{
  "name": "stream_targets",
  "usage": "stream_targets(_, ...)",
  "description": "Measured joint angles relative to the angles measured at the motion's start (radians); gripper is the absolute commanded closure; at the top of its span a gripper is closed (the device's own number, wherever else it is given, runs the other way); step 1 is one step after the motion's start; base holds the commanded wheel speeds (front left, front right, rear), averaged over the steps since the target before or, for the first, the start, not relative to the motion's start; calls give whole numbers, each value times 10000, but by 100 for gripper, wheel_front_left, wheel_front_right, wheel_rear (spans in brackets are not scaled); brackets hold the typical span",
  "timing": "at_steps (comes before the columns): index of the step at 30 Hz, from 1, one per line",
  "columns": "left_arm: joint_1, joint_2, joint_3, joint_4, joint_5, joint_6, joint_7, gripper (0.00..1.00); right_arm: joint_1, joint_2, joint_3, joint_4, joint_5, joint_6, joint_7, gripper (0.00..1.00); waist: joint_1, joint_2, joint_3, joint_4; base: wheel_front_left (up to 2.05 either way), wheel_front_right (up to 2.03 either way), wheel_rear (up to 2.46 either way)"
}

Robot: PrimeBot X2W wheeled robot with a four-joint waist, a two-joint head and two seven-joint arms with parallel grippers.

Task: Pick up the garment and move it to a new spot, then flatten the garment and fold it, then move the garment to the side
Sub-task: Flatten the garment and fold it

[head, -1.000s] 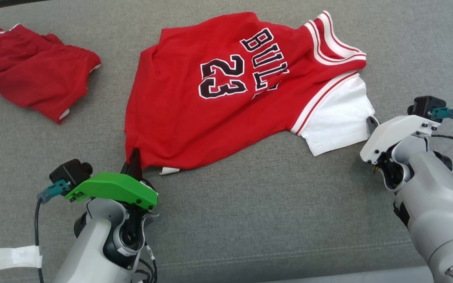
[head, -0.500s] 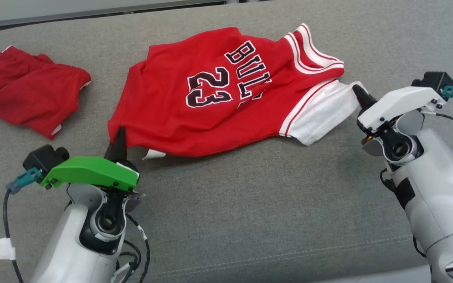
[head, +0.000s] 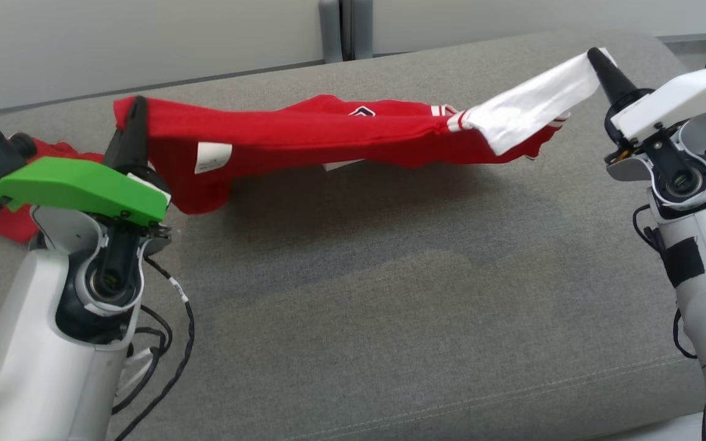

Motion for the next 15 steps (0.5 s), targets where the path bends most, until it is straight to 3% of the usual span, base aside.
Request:
stream_targets(10, -1684, 598, -90, -809, 387, 669, 926, 100, -884, -192, -880, -1018, -767, 0, 871, 100, 0, 0, -569, -361, 0, 0, 0)
stream_targets(15, -2847, 807, -362, -690, 662, 840, 1455, 100, -1732, 207, -1360, -1365, -1480, 0, 1494, 100, 0, 0, -493, -457, 0, 0, 0)
